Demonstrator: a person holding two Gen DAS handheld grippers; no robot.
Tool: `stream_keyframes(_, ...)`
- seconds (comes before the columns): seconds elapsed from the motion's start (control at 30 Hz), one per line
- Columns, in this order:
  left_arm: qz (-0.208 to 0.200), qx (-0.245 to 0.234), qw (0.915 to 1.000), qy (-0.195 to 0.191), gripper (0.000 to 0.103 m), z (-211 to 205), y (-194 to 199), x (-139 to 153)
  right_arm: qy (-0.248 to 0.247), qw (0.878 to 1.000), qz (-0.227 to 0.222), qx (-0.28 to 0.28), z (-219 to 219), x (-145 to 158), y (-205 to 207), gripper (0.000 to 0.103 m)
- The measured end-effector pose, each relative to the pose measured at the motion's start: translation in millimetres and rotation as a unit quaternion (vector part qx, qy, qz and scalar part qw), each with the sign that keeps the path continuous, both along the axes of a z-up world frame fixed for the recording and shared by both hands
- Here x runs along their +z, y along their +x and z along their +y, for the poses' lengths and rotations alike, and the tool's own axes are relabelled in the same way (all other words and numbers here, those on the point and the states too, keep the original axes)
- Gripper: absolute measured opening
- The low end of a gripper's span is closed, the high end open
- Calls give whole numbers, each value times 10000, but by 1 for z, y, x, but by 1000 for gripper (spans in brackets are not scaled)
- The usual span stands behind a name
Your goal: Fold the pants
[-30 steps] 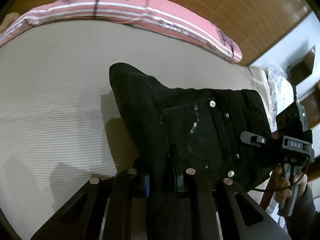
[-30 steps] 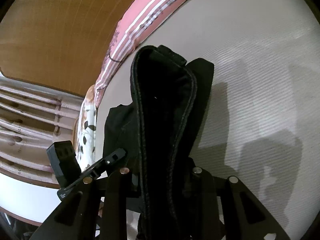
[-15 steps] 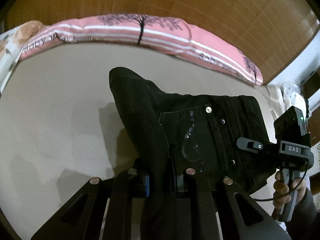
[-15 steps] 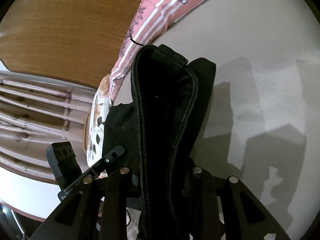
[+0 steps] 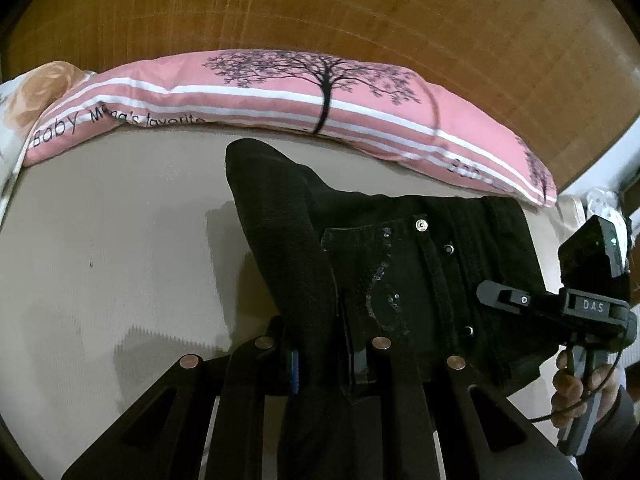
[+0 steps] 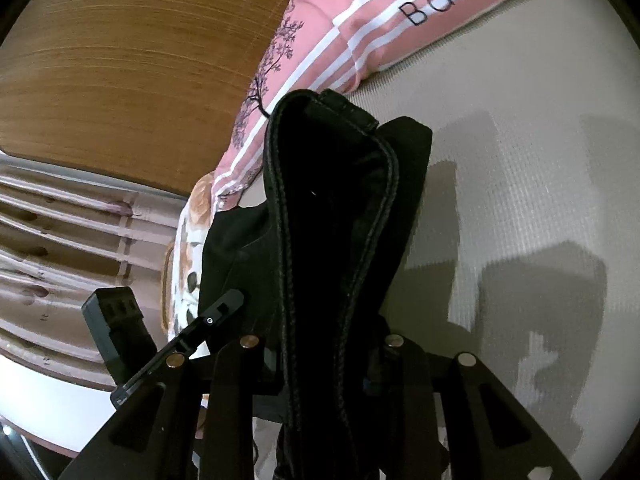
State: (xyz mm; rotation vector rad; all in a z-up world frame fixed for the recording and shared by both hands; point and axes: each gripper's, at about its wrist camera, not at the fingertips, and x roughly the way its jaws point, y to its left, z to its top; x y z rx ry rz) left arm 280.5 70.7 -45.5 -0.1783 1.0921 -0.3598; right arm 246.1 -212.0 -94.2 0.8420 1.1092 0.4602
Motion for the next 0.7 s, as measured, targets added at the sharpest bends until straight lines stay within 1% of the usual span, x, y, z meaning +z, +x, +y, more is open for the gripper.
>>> stream_keyframes(0.07,5,14,10000,49,16,2,9,-5,-91,10000,-23,15,5,1,11,25)
stream_keyframes(0.17,28,-4,9997,233,17,2,17,-19,-199,9998,-17,-22,5,-5,20,25)
stream_keyframes(0.23,53,30,9993,358,25,3,16,-31,-373,9993,0,-50,3,-12,22,26)
stream_keyframes(0.27,41,46,9991,414,32,3,14,-35,-540,9985,-5,-75,3,-17,22,27)
stream_keyframes(0.3,18,63,9989,466,36,3,12,-40,-683,9976,-7,-95,3,-19,20,36)
stream_keyframes(0.33,-35,89,9987,497,38,3,9,-44,-920,9957,-1,-138,4,-21,18,42)
stream_keyframes(0.37,-150,137,9982,559,42,4,5,-46,-1075,9941,-17,-135,5,-24,16,43)
stream_keyframes(0.43,-258,165,9977,607,48,5,0,-48,-1159,9930,-165,-171,7,-24,12,45)
stream_keyframes(0.47,-296,180,9972,666,53,6,-4,-49,-1255,9917,-203,-165,10,-22,11,46)
stream_keyframes(0.53,-374,187,9964,731,55,9,-12,-49,-1545,9876,-280,-78,16,-17,8,50)
stream_keyframes(0.57,-407,175,9961,758,55,10,-16,-49,-1782,9834,-338,-20,20,-13,5,52)
stream_keyframes(0.63,-502,161,9947,885,57,10,-26,-48,-2094,9769,-426,47,24,-8,-2,59)
stream_keyframes(0.7,-596,175,9931,996,59,11,-37,-46,-2489,9669,-544,141,30,-5,-16,63)
